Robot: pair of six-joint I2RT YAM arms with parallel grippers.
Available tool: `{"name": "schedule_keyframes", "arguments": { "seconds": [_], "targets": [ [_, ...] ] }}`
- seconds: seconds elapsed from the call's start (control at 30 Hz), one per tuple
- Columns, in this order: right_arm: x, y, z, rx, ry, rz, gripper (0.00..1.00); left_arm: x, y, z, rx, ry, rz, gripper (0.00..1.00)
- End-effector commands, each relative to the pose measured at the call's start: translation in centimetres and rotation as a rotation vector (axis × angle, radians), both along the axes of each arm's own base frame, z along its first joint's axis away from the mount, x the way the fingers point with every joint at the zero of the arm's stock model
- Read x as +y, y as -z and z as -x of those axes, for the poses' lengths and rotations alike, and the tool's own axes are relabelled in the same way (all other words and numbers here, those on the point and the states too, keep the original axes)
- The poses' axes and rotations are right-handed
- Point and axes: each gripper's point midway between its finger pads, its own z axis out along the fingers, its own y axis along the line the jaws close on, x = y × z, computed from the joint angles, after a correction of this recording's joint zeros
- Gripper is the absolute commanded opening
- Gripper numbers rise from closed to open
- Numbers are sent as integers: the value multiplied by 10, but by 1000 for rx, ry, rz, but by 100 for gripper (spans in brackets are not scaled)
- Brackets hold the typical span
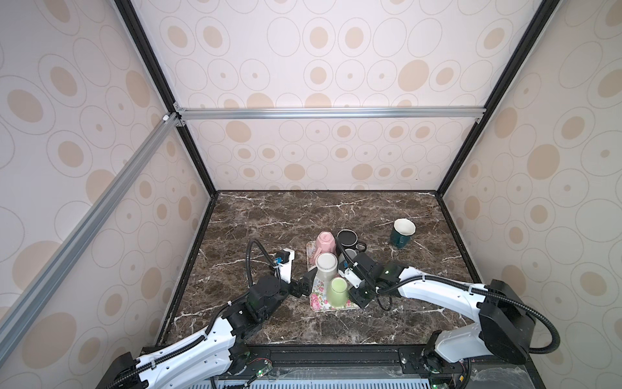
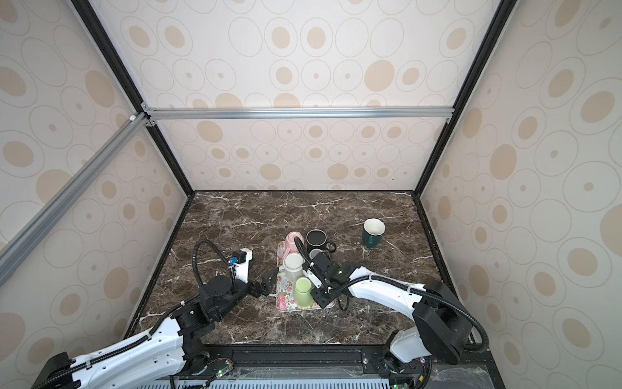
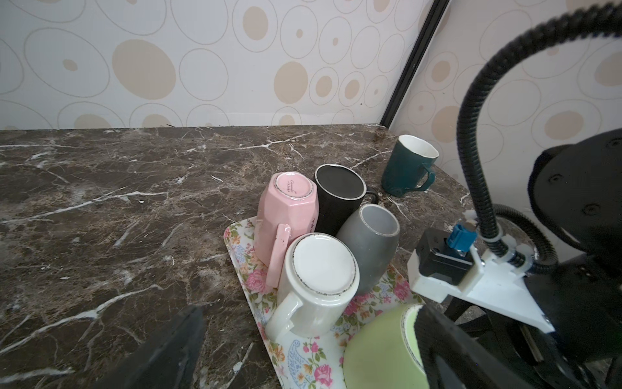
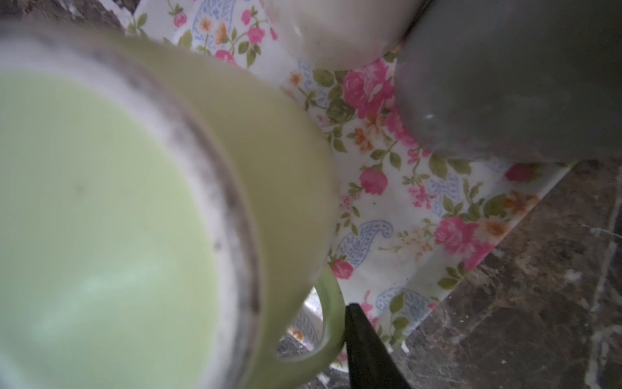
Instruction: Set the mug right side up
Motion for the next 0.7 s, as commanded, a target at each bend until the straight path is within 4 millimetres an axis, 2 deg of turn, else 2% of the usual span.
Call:
{"name": "schedule_keyframes", "arguments": {
  "seconds": [0.0, 0.17, 0.43, 0.57, 0.67],
  "targets": [
    [5, -12, -2, -26, -27, -5, 35, -4, -16, -3, -35, 14, 25, 99],
    [9, -26, -3, -36, -31, -33, 35, -5, -9, -4, -20, 15, 35, 98],
    [5, -19, -6, -25, -31, 27, 32, -2, -6, -1, -21, 12, 48, 98],
    [7, -22, -7, -32, -33, 22, 31, 1, -5, 0, -22, 8, 40, 98],
    [5, -23, -10, -40, -16, 40, 26, 2, -5, 0, -23, 6, 44, 98]
  ]
}}
